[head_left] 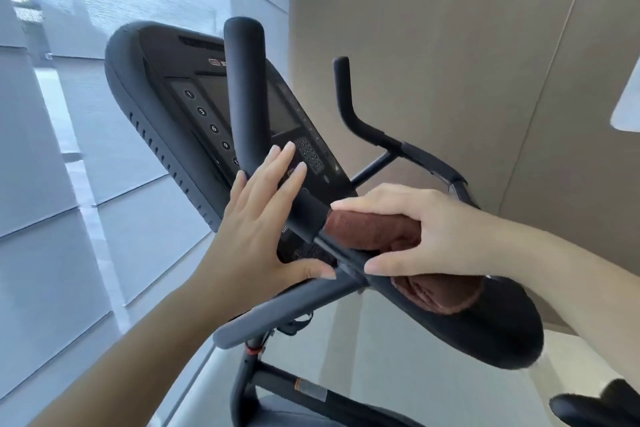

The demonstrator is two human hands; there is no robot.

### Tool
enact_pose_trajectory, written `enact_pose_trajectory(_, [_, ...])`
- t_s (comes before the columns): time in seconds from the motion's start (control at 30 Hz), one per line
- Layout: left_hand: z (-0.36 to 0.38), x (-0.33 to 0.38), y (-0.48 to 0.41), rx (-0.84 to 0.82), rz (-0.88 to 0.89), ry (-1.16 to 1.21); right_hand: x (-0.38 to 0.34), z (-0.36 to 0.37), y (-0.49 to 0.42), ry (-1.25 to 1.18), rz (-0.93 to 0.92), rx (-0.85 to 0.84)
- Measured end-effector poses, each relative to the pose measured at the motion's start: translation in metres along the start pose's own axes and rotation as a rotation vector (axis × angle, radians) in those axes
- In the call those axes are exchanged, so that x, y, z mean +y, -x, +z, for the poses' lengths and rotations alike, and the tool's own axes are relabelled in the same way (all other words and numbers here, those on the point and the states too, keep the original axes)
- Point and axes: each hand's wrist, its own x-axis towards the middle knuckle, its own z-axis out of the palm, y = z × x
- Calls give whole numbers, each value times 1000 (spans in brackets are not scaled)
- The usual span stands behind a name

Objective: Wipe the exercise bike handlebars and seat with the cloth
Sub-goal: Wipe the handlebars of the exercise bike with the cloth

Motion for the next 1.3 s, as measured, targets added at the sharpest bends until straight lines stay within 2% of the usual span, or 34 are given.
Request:
enact_pose_trajectory(0.2, [14,30,3,-14,0,13,6,-12,18,227,-9,-110])
enact_pose_trajectory(0.37, [23,34,7,12,32,-74,-1,-17,43,66,40,-42])
enact_pose_trajectory(0.5, [26,29,7,56,28,-97,-6,-11,48,87,69,38])
enact_pose_trajectory(0.83, [28,41,9,123,-19,-76,-6,-7,59,86,89,96])
enact_pose_trajectory(1.17, [32,77,13,96,-216,-76,29,-19,90,-69,-10,1])
enact_pose_trajectory(1.3, [49,116,18,39,-201,-119,56,-29,118,-69,-52,-63])
